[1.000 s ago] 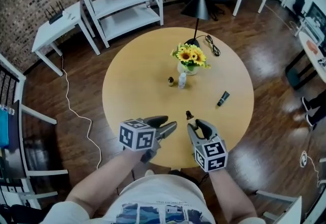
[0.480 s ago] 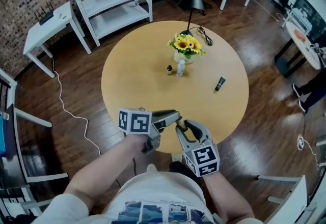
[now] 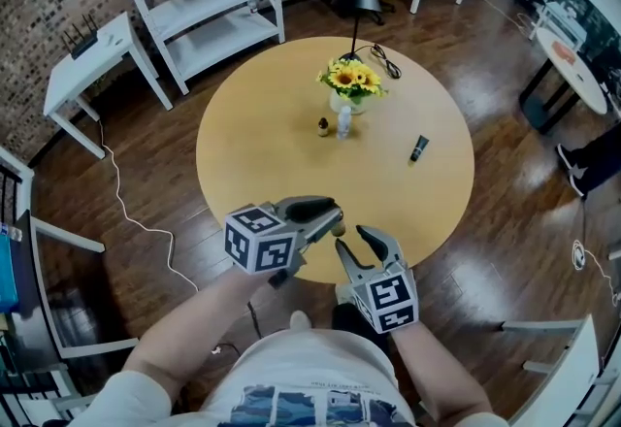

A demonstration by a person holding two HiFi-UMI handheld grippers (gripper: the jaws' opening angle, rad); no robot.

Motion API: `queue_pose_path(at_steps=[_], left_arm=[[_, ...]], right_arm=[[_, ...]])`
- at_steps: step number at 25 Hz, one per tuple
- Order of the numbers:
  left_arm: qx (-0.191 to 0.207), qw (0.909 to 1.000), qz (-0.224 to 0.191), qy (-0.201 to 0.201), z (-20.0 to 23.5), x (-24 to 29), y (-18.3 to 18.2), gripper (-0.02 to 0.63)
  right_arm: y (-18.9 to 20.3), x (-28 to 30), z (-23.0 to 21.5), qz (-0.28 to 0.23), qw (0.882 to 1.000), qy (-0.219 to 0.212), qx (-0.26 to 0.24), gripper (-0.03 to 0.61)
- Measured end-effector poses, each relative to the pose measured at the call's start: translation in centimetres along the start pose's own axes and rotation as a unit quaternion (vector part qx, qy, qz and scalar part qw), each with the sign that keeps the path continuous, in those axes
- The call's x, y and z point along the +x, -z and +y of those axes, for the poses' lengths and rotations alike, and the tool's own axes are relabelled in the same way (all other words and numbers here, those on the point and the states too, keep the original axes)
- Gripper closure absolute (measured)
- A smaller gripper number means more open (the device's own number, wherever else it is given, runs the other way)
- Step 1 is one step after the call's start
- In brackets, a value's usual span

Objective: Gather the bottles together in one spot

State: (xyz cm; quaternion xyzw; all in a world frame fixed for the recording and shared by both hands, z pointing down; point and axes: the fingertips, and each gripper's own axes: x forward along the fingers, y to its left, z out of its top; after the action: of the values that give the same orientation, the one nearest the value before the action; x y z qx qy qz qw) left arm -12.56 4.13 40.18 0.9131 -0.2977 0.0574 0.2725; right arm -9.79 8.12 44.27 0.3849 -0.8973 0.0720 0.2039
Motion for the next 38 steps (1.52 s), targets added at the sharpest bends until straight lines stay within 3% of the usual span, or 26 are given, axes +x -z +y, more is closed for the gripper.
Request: queue_pose_path(at_steps=[4,11,19,30,38], left_arm=[[0.065,0.9962,-0.001,-0.057,2.4,0.1,-0.3,0.540],[0.111,0.9858,-0.008,-0.126,9.0,2.3,-1.1,0.540],[0.106,0.9791,-0.014,-0.173,17.3,7.3,-1.4,0.540],[0.103,0.9645,0.010,-0.243,28.1,15.2,-0.1,0.540],[0.107,0.9540,0.006,-0.280,33.2,17.9,1.0,0.540]], right_arm=[[2.2,-0.1,-1.0,0.034,0.999,-0.004,0.015,0.335],[4.2,0.0,-4.4,0.063,0.997,-0.006,0.038,0.302],[6.7,1.8,-10.6,0.088,0.994,-0.007,0.066,0.302],[9.6,4.3,-18.7,0.122,0.988,-0.021,0.097,0.302],[10.7,6.1,-22.8,0.138,0.985,-0.025,0.101,0.302]])
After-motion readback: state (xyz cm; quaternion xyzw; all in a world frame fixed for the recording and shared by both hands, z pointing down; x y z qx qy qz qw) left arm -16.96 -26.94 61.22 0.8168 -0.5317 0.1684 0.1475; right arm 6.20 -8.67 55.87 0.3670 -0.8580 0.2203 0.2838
